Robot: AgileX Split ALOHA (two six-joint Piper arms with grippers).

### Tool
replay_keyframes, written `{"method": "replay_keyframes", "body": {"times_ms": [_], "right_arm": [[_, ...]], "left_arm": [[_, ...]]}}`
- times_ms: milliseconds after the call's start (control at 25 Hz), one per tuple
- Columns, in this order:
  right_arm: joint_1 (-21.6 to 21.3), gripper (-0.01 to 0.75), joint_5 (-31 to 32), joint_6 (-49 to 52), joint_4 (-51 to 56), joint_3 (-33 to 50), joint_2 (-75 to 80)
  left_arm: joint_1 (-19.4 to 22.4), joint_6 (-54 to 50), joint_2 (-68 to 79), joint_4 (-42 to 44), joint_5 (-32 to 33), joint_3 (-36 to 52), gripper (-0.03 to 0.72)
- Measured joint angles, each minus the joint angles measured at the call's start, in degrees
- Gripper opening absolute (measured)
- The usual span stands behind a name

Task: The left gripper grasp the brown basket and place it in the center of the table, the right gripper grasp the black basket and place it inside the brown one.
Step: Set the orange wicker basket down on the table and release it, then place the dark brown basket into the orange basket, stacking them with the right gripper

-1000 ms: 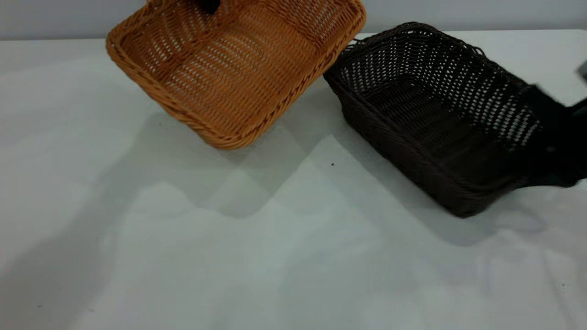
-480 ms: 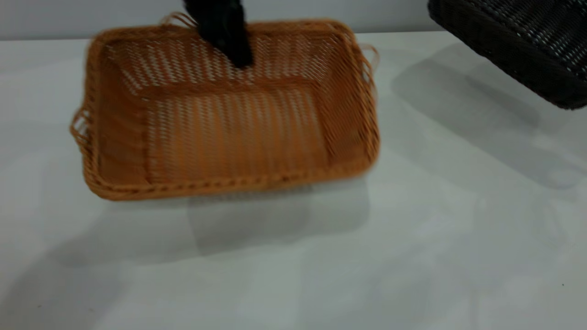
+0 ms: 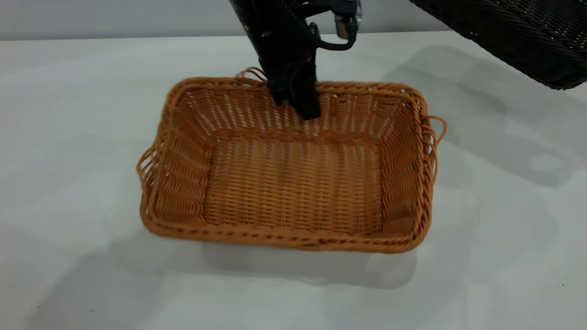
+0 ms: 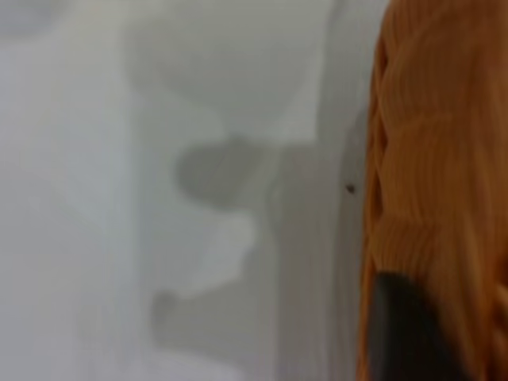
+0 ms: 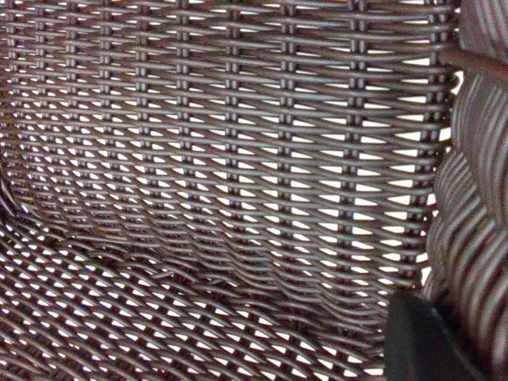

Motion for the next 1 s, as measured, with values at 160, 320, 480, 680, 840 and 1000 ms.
{"method": "replay_keyframes", "body": {"times_ms": [160,320,480,680,840,1000], "right_arm": [[0.0,0.078,1.8,0.9,-2.6,0.0,0.0],[0.0,0.078,3.9,3.7,-6.3,-0.1,0.0],[0.8,0.078,7.6,7.9,-7.8,-0.1,0.0],[7.6,0.078,9.4,13.1,-11.1,-0.5,-1.2],[16.8,0.078,10.8,17.1,-14.0,-0.5,-1.7],[26.1,0.078,9.5,21.1,-15.9,-0.5,-1.8]], "left_arm": [[-0.2,-2.1,0.0,-0.1,-1.8,0.0,0.449],[0.1,-12.4,-1.5,2.7,-3.2,-0.3,0.578],[3.3,-29.6,-6.6,8.3,-2.5,-0.6,0.591],[11.3,-45.2,-13.1,12.2,-1.5,-0.7,0.579],[16.5,-47.8,-14.8,12.2,-2.2,-0.8,0.578],[18.9,-48.7,-14.9,12.2,-2.2,-0.8,0.577]]}}
